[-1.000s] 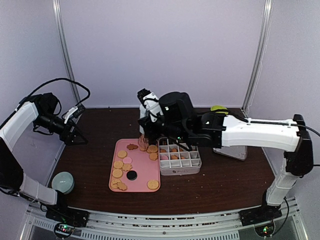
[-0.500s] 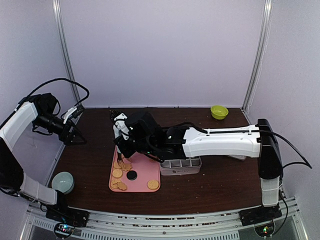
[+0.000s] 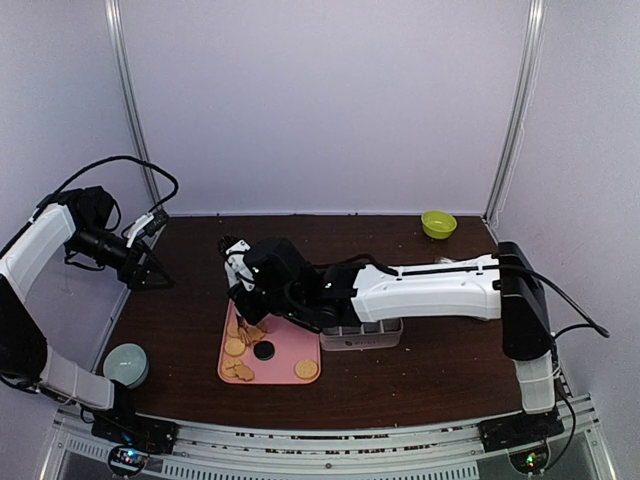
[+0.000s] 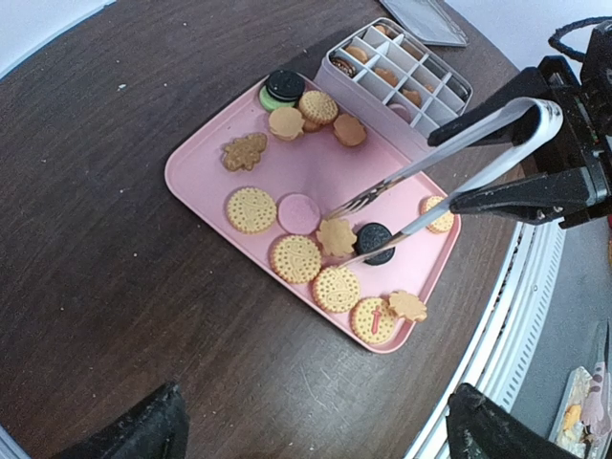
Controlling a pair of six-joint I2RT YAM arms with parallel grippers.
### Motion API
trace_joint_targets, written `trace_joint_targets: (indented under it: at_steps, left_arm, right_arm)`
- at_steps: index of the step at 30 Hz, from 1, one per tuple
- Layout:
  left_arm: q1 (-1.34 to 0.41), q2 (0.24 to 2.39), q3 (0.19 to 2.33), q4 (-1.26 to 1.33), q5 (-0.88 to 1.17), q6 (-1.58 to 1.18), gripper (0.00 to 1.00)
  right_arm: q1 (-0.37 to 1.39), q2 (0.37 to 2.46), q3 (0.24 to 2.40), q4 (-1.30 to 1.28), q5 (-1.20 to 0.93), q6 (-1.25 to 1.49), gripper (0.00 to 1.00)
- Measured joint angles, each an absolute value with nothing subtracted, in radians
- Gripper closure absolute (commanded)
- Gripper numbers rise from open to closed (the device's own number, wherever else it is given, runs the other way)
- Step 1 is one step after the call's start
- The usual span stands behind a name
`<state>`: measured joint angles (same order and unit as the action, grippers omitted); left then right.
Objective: Pack the cookies
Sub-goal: Pick up the fake cookies from the plate.
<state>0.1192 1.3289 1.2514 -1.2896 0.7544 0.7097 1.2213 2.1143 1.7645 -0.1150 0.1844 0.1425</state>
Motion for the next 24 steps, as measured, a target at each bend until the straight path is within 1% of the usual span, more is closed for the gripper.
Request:
trace_joint_targets:
  at_steps: [14,24]
  left_arm:
    - [0.119,1.329,1.251,-1.309,0.768,0.72,0.05]
    - [0.119,1.332,1.251,-1.314,0.783,0.731,0.06]
  right_arm:
    - [1.205,2.116,1.764,-0.121,0.218,0.13,0.61]
    - [1.187,2.116,1.763,-0.119,0.216,0.135,0.81]
